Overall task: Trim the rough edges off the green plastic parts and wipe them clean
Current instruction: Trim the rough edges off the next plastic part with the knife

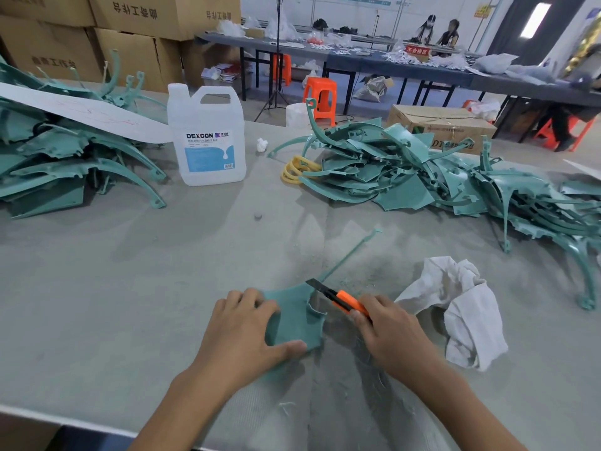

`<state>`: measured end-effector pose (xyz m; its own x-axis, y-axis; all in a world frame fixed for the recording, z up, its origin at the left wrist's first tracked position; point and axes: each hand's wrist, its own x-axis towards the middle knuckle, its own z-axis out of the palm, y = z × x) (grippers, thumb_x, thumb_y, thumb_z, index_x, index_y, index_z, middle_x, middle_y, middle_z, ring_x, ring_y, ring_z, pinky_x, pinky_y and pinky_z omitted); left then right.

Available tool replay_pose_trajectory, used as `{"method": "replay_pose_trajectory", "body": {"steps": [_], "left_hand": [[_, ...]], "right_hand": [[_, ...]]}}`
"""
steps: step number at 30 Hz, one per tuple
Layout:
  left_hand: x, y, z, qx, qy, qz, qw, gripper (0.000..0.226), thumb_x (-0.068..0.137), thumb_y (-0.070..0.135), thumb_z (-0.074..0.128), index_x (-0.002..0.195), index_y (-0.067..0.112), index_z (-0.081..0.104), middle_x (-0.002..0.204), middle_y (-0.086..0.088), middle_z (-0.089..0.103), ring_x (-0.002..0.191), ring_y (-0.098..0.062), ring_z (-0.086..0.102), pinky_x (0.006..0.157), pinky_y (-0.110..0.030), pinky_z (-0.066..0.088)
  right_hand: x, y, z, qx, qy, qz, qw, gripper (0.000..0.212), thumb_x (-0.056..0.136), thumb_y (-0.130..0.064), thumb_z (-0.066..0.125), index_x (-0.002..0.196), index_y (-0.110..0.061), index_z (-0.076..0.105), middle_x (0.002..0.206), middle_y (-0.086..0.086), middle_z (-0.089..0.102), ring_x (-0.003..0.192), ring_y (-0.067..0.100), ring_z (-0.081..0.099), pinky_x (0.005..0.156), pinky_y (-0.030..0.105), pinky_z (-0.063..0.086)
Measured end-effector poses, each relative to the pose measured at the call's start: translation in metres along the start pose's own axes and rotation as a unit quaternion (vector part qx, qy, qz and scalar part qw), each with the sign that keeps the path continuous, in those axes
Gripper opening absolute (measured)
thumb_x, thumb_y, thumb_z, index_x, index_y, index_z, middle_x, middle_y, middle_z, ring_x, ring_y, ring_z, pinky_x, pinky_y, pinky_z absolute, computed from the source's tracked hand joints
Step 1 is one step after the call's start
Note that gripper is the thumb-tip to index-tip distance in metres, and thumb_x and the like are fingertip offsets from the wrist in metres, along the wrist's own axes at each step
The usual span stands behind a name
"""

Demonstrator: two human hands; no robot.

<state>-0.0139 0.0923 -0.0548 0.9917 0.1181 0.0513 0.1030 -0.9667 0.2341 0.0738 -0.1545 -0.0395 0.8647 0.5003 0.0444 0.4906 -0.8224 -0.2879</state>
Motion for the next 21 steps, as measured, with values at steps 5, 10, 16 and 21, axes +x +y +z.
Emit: {"method": "replay_pose_trajectory", "body": {"steps": [5,10,16,21], "left_hand": [[-0.003,0.012,0.011,-0.047,-0.014,0.009,0.999,0.090,0.062,0.096,0.038,0.128,0.033,0.041,0.158,0.009,0.025,0.148,-0.010,0.012,0.121,-0.033,0.003],[-0.007,0.020,0.020,-0.017,-0.011,-0.001,1.000,0.100,0.063,0.096,0.026,0.150,0.046,0.028,0.158,0.005,0.020,0.147,-0.014,0.012,0.123,-0.039,0.000],[-0.008,0.033,0.022,-0.017,0.005,-0.026,1.000,0.102,0.062,0.095,0.030,0.148,0.042,0.039,0.152,-0.001,0.029,0.142,-0.020,0.020,0.122,-0.045,0.007],[-0.009,0.035,0.023,-0.014,0.010,-0.033,0.999,0.102,0.061,0.094,0.028,0.149,0.044,0.038,0.152,0.001,0.029,0.142,-0.018,0.021,0.121,-0.042,0.009]], "right_hand": [[-0.002,-0.001,0.006,-0.012,0.045,-0.042,0.998,0.018,0.104,-0.029,0.053,0.103,-0.013,0.060,0.110,0.002,0.055,0.095,0.022,0.055,0.078,0.023,0.035],[0.009,0.008,-0.001,-0.040,0.129,-0.005,0.991,0.019,0.101,-0.029,0.054,0.095,-0.011,0.060,0.096,0.004,0.057,0.070,0.019,0.053,0.062,0.023,0.036],[0.031,0.022,-0.036,-0.080,0.216,0.044,0.972,0.018,0.099,-0.021,0.061,0.092,-0.005,0.060,0.084,0.012,0.059,0.066,0.033,0.057,0.051,0.035,0.039],[0.019,-0.002,-0.008,-0.093,0.088,-0.050,0.991,0.020,0.104,-0.031,0.050,0.099,-0.014,0.058,0.094,0.003,0.055,0.079,0.024,0.055,0.064,0.032,0.042]]}}
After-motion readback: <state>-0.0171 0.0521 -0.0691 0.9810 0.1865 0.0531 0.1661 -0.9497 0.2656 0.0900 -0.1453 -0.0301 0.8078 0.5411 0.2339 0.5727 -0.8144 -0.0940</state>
